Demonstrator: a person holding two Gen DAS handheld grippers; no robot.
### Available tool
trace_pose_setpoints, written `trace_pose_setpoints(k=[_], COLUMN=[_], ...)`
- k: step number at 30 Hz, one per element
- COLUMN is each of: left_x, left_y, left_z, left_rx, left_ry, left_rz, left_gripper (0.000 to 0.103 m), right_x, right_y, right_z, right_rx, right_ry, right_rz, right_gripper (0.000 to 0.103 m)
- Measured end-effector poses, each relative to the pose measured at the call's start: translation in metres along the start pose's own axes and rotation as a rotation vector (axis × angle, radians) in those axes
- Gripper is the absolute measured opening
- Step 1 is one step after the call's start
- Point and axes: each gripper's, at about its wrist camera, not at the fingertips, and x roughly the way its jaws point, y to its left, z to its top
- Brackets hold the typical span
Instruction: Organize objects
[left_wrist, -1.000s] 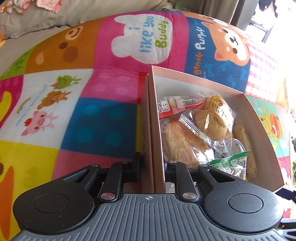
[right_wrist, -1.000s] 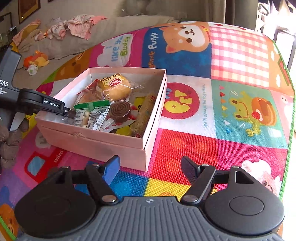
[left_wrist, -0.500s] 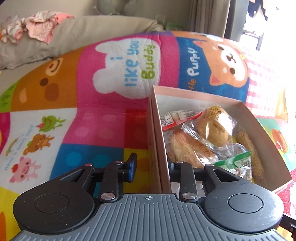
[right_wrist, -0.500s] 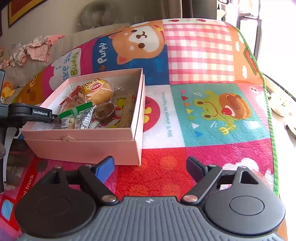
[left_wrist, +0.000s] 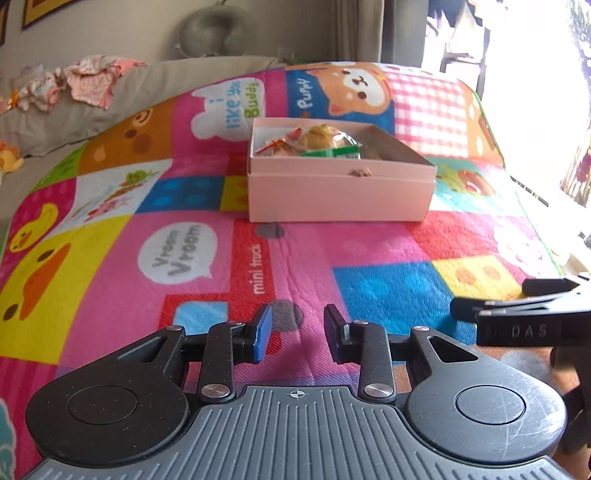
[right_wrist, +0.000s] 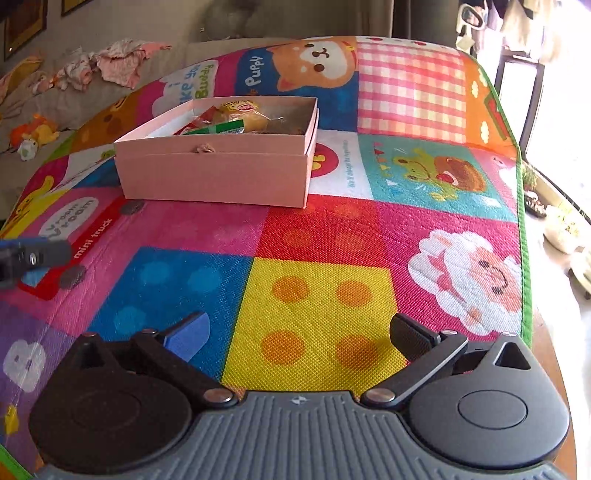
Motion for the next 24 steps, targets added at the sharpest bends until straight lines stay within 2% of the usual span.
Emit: trace_pose_setpoints(k=[3,7,9,13,16,19,24], left_x=[0.005,0.009,0.012,0.017,0.018,0.018,0.019], left_y=[-0.014,-0.021,-0.016,-0.006,-0.01,-0.02,-0.017], left_z=[-0.009,-0.008,-0.006,-0.002,-0.003,-0.003,-0.002], left_rx=[0.049,0.069,0.022,-0.053,-0.03,0.017,-0.011], left_ry=[-0.027,-0.026,-0.025,-0.03,-0.026,-0.022,-0.022], left_rz=[0.064,0.094,0.07,0.011,0.013,0.04,0.038], left_gripper=[0.035,0.032,0.032,0.038,0.044,0.046,0.048], right_x=[0.001,-0.002,-0.003,0.003,0.005,0.01,0.01], right_y=[0.002,0.015,0.024,0.018,0.014,0.014,0.015], right_z=[-0.002,-0.005,-0.005,-0.002,0.0,0.004,0.003], right_rx=[0.028,-0.063,-0.108,-0.044,-0.034,-0.029,-0.021], right_ry=[-0.018,-0.064,-0.08,-0.075,-0.065,-0.055,-0.058], right_rz=[-0.105,-0.148,-0.123,-0.104,-0.067,-0.028,-0.024], right_gripper=[0.103,0.103,0.103,0.103,0.103,0.103,0.103])
